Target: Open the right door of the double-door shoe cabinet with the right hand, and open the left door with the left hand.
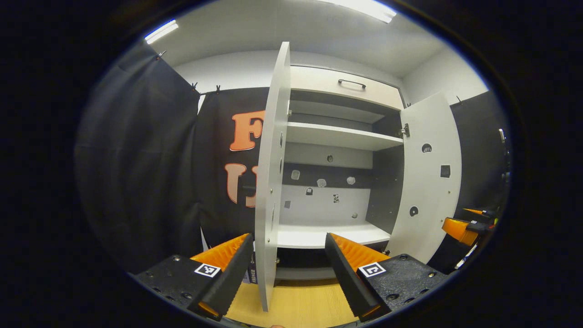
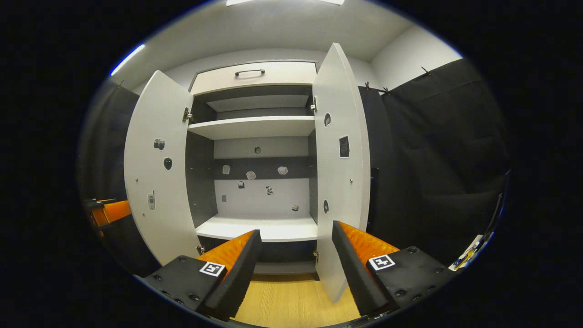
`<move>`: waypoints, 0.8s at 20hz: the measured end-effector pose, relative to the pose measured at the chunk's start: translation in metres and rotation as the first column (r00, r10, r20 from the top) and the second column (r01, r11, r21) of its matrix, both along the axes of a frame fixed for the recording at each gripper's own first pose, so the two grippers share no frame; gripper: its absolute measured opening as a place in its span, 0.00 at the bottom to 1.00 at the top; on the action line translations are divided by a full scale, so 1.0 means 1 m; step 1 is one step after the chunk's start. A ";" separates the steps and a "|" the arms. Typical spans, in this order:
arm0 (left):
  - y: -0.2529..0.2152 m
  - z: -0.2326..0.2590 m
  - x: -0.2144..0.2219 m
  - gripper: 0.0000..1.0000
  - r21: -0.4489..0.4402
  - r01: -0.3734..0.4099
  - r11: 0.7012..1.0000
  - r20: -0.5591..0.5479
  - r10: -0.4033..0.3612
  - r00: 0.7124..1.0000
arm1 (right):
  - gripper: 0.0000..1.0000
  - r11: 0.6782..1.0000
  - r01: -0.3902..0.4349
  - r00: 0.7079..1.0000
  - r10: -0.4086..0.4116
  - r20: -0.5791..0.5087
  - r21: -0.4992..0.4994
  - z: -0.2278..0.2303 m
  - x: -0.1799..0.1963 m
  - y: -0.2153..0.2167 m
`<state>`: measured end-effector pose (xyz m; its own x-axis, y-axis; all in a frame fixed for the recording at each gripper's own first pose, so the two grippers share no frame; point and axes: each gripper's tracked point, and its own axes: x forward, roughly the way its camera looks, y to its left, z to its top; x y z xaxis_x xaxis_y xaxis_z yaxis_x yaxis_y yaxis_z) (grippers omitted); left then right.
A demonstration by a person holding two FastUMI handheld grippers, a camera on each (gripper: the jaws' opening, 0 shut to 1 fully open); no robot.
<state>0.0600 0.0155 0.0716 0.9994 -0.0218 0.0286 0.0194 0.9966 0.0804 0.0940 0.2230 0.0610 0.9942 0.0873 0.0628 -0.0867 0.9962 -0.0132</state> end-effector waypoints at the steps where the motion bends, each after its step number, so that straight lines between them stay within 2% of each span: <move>1: 0.001 0.001 0.000 0.95 0.000 -0.003 1.000 0.001 0.003 1.000 | 0.99 1.000 -0.001 1.000 0.001 0.001 0.001 0.000 0.001 0.001; 2: 0.002 0.001 0.000 0.92 0.002 -0.006 1.000 0.002 0.006 1.000 | 0.99 1.000 -0.002 1.000 0.002 0.002 0.002 0.000 0.001 0.002; 6: 0.003 0.006 -0.002 0.95 0.012 -0.017 1.000 0.017 0.017 1.000 | 0.99 1.000 -0.007 1.000 0.007 0.008 0.005 0.002 0.002 0.005; 16: 0.004 0.012 0.000 0.95 0.016 -0.021 1.000 0.033 0.020 0.999 | 0.99 1.000 -0.017 1.000 0.017 0.010 0.008 0.003 0.010 0.011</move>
<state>0.0596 0.0191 0.0835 0.9981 -0.0023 0.0614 -0.0037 0.9953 0.0972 0.1035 0.2344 0.0638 0.9918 0.1041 0.0737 -0.1039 0.9946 -0.0060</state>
